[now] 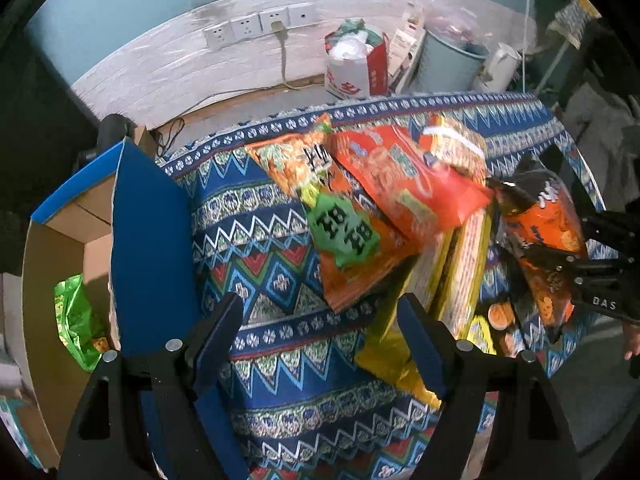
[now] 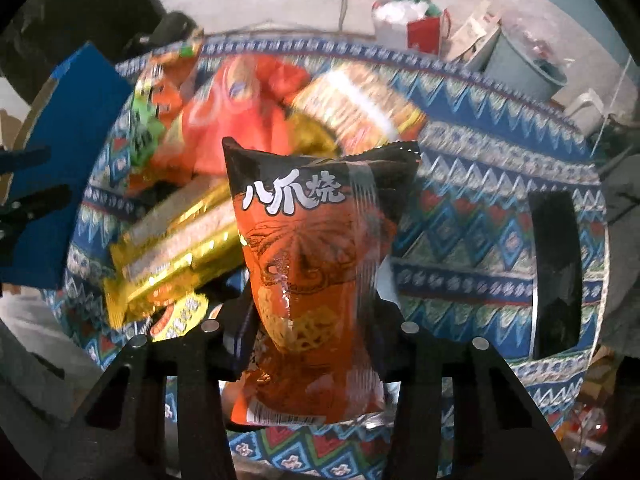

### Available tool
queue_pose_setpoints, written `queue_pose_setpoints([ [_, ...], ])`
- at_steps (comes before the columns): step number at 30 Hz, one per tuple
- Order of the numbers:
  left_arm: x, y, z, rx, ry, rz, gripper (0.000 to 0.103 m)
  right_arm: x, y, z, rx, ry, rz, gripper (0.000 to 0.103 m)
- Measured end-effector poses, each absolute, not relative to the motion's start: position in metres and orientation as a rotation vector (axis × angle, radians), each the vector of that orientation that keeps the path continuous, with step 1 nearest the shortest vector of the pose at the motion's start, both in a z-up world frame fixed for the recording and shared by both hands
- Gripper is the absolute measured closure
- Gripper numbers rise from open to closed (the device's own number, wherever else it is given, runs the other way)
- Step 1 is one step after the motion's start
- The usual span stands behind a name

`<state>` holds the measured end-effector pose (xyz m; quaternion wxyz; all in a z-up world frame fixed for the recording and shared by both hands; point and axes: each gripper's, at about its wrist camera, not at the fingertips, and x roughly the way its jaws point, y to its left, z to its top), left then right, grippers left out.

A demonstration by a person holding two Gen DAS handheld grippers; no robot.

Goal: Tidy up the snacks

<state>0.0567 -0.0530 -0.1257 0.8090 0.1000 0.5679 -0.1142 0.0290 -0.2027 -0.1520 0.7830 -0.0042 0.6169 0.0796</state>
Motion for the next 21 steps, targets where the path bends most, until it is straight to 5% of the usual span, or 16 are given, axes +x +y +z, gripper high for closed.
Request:
queue_pose_setpoints([
  [21,0.128,-0.045,-0.171,-0.088,1.319,-0.135,0.017,0.093,-0.210,-0.134,-0.063,1.193,0.139,0.058],
])
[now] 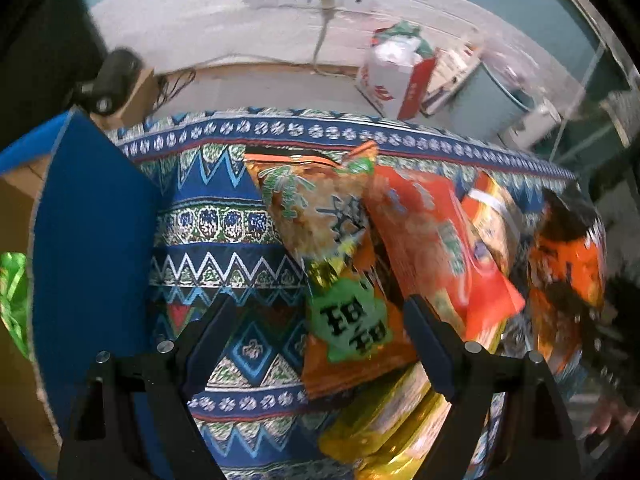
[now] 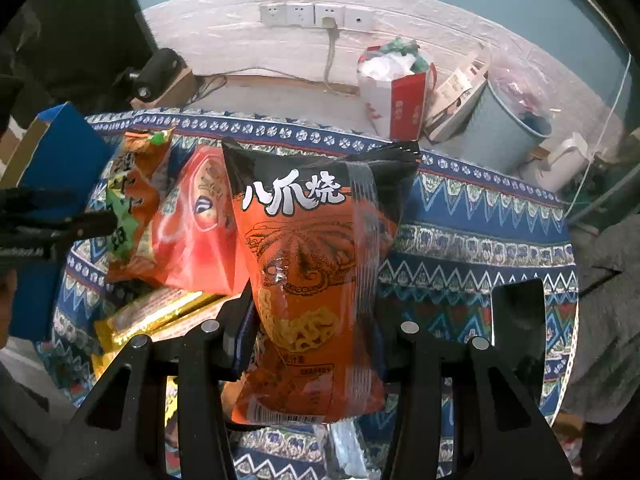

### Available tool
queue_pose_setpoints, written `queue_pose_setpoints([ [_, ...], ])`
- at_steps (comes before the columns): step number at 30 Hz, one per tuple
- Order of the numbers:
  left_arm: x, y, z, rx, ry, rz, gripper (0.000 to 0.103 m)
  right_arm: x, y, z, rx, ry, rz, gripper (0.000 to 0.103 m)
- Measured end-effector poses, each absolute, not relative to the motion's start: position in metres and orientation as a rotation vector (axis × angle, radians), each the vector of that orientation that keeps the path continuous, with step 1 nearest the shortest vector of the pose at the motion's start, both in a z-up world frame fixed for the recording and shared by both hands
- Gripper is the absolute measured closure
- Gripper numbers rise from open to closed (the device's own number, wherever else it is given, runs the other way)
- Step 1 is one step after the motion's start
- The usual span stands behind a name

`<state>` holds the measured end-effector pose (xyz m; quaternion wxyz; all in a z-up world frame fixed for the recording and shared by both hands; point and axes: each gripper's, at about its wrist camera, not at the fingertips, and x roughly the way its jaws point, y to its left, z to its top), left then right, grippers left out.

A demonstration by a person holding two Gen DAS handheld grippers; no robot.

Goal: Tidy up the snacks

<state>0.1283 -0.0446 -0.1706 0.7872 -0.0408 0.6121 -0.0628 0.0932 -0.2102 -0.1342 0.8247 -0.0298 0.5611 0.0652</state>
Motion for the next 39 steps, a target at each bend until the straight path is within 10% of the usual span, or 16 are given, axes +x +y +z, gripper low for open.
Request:
queue_pose_setpoints([
  [12,0.150,-0.055,-0.197,-0.076,1.328,-0.120,0.017,0.113,-0.216,-0.136,-0.033,1.181,0.156,0.058],
  [16,0.152,-0.059,-0.202,-0.063,1.335,-0.172,0.057,0.118,-0.213,-0.138,-0.043,1.186,0.154,0.058],
  [21,0.146,-0.060,-0.193,-0.010,1.295,-0.184,0.069,0.121,-0.212,-0.139,-0.045,1.185,0.157,0.058],
  [39,0.104,-0.061,-0.122,0.202,1.093,-0.213,0.071,0.111,-0.189,-0.099,-0.096,1.089,0.166,0.058],
])
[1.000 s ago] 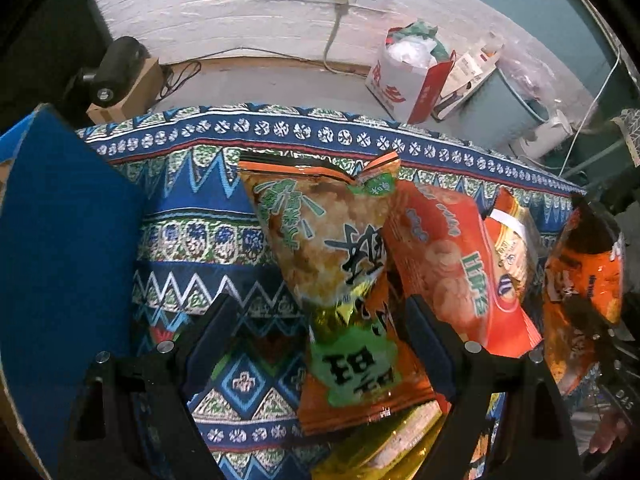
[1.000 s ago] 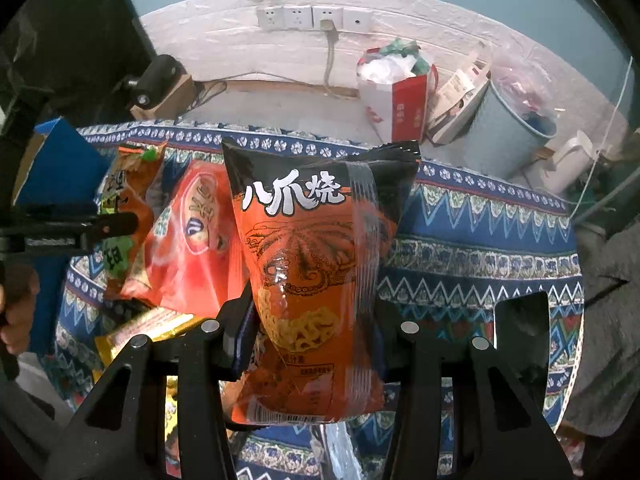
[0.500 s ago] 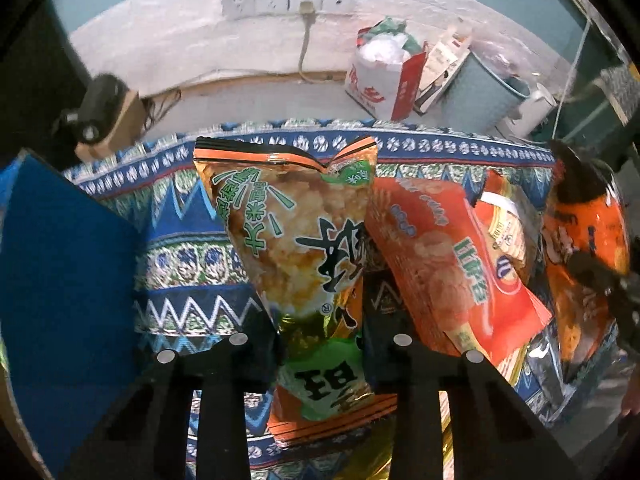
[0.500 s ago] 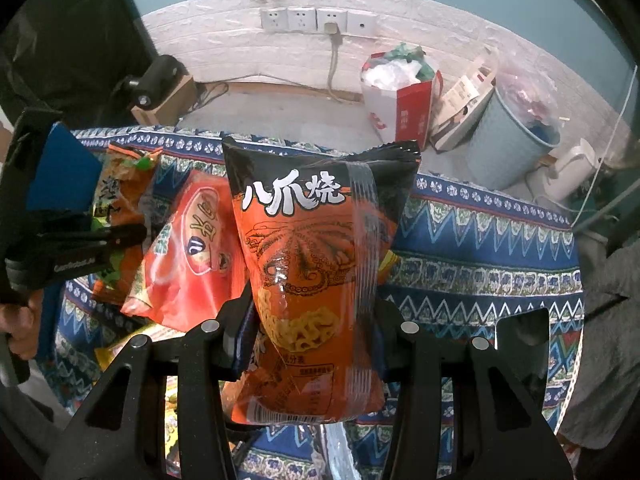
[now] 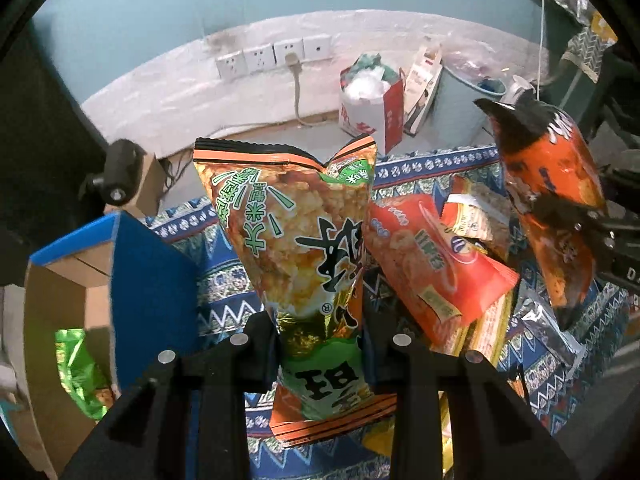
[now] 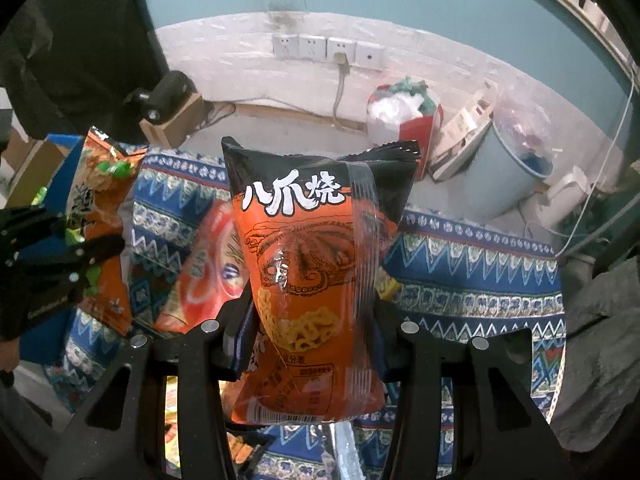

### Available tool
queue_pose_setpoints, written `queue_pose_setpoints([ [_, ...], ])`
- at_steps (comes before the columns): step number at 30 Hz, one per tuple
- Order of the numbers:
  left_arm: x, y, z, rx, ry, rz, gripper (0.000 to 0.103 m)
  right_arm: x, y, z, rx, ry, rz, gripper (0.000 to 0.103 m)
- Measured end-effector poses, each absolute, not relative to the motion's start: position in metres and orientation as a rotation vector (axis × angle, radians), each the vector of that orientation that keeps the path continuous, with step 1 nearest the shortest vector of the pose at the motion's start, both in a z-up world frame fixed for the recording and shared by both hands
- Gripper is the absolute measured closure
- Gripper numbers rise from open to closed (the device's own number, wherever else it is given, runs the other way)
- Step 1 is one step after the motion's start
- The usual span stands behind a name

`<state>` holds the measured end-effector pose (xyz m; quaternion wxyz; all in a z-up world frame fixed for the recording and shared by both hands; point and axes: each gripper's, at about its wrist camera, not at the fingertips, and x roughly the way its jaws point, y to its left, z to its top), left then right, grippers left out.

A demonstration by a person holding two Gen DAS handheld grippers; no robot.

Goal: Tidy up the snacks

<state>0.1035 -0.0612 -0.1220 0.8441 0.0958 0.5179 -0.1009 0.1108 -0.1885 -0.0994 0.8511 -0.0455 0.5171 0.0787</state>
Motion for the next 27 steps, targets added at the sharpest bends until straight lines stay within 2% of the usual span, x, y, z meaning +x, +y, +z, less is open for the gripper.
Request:
queue_pose_setpoints([
  [27,0.036,-0.012,-0.042,0.194,0.930,-0.190,0.071,0.090,-0.112,-0.033,-0.106,0.958,0.308,0.058],
])
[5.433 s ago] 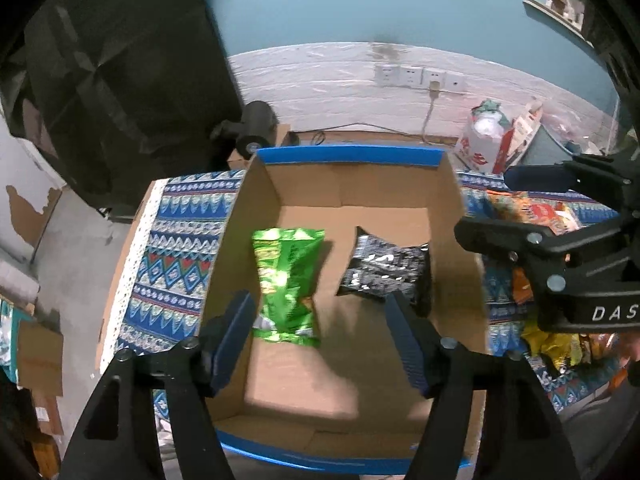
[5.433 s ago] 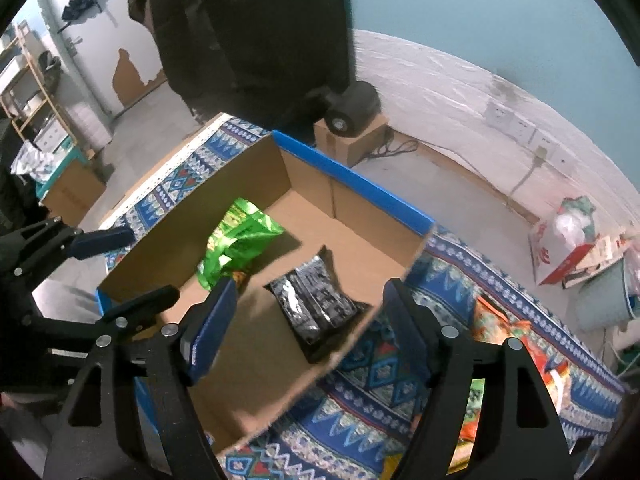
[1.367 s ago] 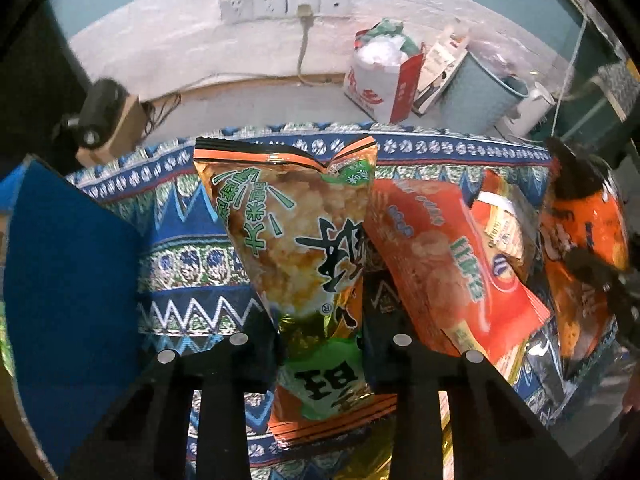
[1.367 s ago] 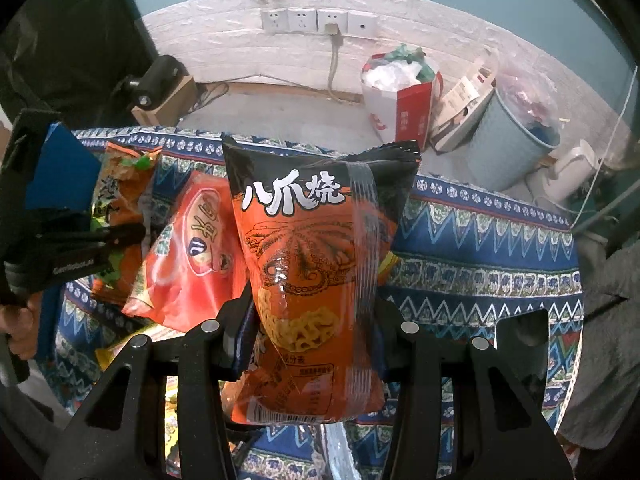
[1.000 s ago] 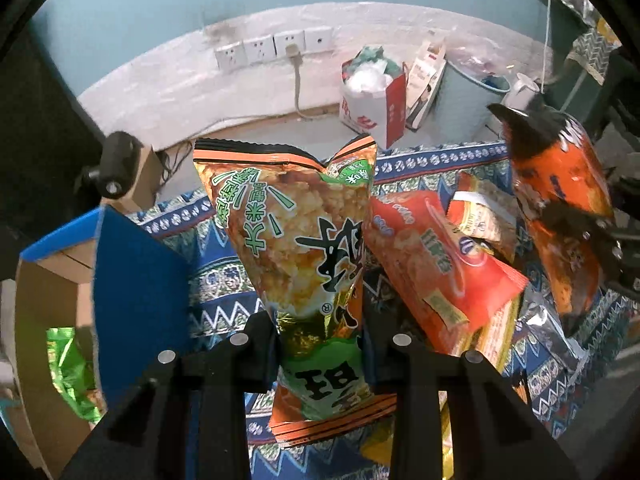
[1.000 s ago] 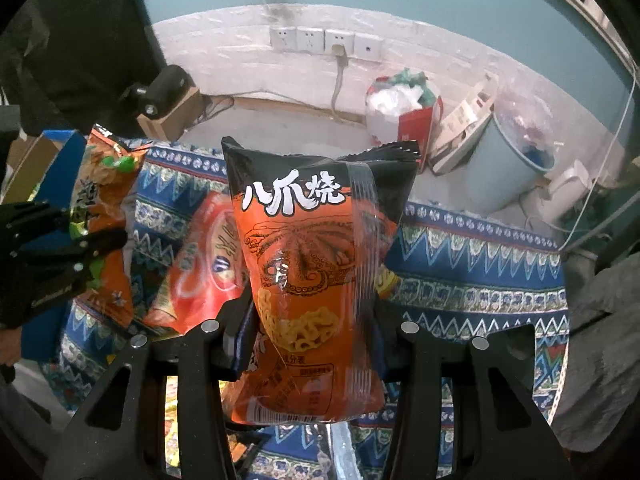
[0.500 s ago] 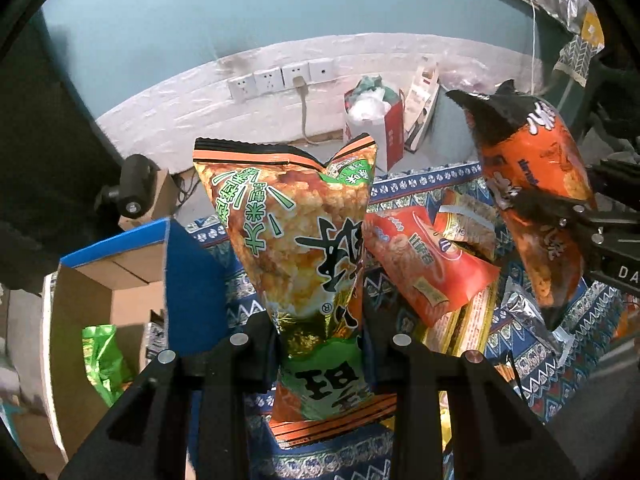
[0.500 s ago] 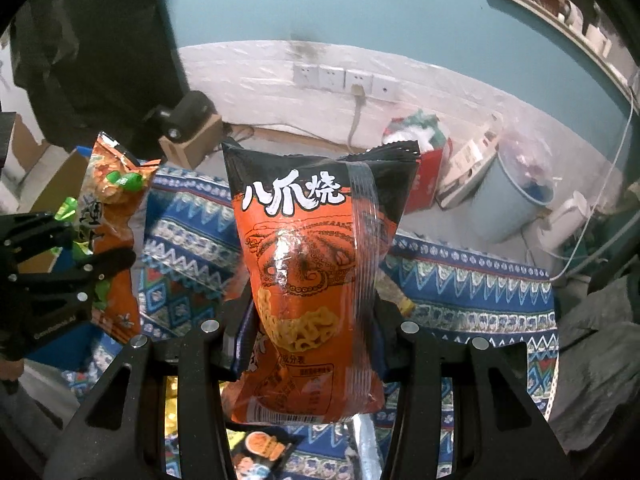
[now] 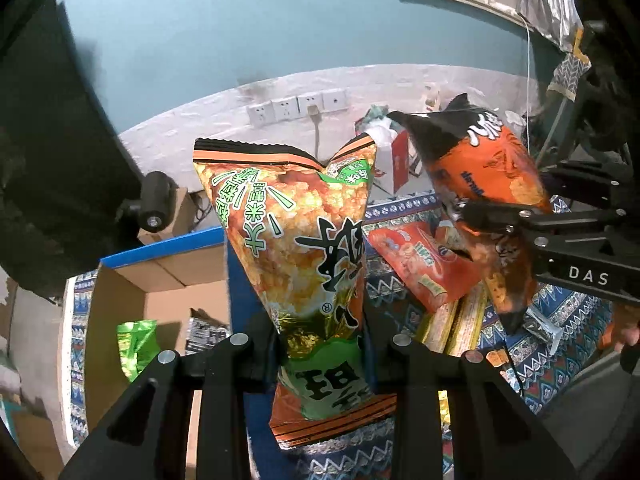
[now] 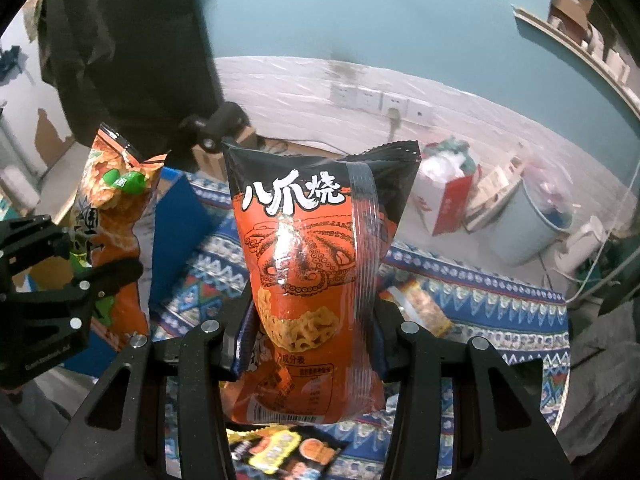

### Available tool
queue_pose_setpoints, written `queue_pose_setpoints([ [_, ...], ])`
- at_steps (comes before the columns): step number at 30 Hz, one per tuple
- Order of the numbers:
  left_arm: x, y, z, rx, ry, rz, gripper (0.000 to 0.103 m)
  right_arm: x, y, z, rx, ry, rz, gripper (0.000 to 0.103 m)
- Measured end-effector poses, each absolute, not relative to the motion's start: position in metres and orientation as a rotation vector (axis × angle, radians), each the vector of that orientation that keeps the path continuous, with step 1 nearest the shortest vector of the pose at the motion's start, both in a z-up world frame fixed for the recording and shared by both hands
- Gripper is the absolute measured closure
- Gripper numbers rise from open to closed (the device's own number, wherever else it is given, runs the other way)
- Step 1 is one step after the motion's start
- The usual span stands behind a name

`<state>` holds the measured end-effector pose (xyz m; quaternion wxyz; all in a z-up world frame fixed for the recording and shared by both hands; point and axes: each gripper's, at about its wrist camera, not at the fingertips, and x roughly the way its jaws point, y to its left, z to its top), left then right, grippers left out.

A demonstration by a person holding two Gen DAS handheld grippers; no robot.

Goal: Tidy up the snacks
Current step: 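Carry both held bags over the cardboard box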

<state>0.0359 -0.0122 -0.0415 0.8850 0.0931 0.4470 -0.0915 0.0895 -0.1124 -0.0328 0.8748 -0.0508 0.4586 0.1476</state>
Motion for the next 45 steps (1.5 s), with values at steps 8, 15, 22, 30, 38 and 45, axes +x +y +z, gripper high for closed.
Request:
queue_pose_setpoints([
  [8,0.030,0.023,-0.034,0.151,0.919,-0.152,0.071,0.093,-0.078,-0.020,-0.118,0.931,0.365,0.058],
  [15,0.024,0.054,-0.031,0.114,0.919,-0.106,0.071,0.097,-0.049,-0.017,-0.124,0.928,0.406,0.058],
  [22,0.019,0.095,-0.041,0.070,0.949,-0.048,0.071,0.101,-0.016,-0.013,-0.138,0.922,0.451,0.058],
  [30,0.011,0.139,-0.049,0.020,0.983,0.015,0.070,0.107,0.025,-0.012,-0.158,0.922,0.496,0.058],
  [38,0.002,0.174,-0.064,-0.005,1.020,0.074,0.070,0.114,0.062,-0.017,-0.163,0.936,0.545,0.058],
  [45,0.002,0.196,-0.080,-0.031,1.065,0.112,0.070,0.112,0.093,-0.023,-0.184,0.959,0.590,0.058],
])
